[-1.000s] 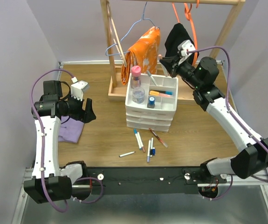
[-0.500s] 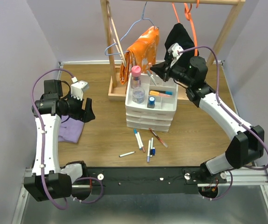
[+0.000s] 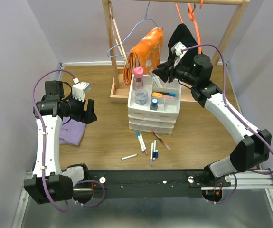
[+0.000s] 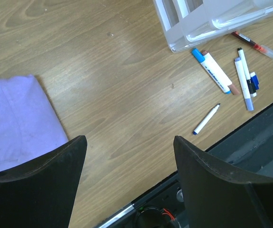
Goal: Sort the stationery into containers
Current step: Place the pen in the storage box, then pick up the pen from the corner of the board.
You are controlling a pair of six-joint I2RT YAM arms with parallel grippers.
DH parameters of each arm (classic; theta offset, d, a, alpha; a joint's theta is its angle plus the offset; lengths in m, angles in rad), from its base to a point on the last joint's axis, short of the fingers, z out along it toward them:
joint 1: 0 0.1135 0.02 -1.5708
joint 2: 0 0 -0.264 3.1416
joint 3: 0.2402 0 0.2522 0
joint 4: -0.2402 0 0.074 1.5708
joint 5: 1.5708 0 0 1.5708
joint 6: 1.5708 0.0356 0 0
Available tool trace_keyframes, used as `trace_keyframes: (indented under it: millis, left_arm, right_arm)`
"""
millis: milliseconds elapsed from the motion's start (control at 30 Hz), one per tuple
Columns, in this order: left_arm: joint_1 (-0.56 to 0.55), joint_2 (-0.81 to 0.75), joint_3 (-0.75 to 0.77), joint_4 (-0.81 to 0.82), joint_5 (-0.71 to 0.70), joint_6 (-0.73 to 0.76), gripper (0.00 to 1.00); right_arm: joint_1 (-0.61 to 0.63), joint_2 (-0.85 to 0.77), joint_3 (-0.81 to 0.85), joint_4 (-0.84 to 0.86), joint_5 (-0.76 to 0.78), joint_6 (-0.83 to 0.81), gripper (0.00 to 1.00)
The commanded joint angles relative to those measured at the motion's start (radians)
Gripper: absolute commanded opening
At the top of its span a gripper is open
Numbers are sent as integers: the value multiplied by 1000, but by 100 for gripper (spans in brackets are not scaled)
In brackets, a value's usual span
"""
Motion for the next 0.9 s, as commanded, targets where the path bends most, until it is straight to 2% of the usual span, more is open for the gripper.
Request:
trace_keyframes:
  millis: [0,100,200,233,300,333,400,433,467,533,567,600,667,700,867]
  left_arm:
    - [6,-27,-17,39,44,-10,83]
    - [2,-58,-29,47,59,-5,83]
    - [-16,-99,-73,38,85,33,84]
    - [-24,-111,-101,38,84,42,84]
    - [-40,-132,-118,36,70,55,83]
    - [-40,-138,-124,41,70,55,84]
    - [-44,-147,-124,50,79,44,84]
    - [-44,-150,-122,64,84,32,84]
    - [-44,-153,-122,72,87,29,84]
    - [-44,-156,-125,93,87,18,84]
    - [-44,-161,-127,99,87,12,84]
    - [-44,-164,-132,104,89,10,84]
    - [-44,-177,-150,113,82,7,84]
    - [-44,-184,-158,116,81,2,84]
    - [-45,-242,-214,145,60,-25,84]
  right_arm:
    - [2,-95,81,-129,-20,-27,44]
    - [5,-183,67,-253,-67,-82,45]
    - [43,-283,33,-492,-130,-286,45]
    - [60,-299,33,-655,-133,-408,46]
    - [114,-302,56,-843,-107,-524,46]
    - [128,-293,67,-1009,-93,-606,46]
    - [163,-248,104,-1153,-57,-659,45]
    - [176,-227,114,-1290,-49,-740,42]
    - [197,-210,115,-1337,-11,-771,42]
    - [298,-185,96,-1375,67,-813,40]
    - [333,-182,81,-1366,136,-825,40]
    - [405,-181,60,-1353,160,-837,40]
    - [473,-159,43,-1309,216,-880,40]
    - [542,-145,35,-1297,230,-895,40]
    - [674,-67,-80,-1182,238,-1029,40]
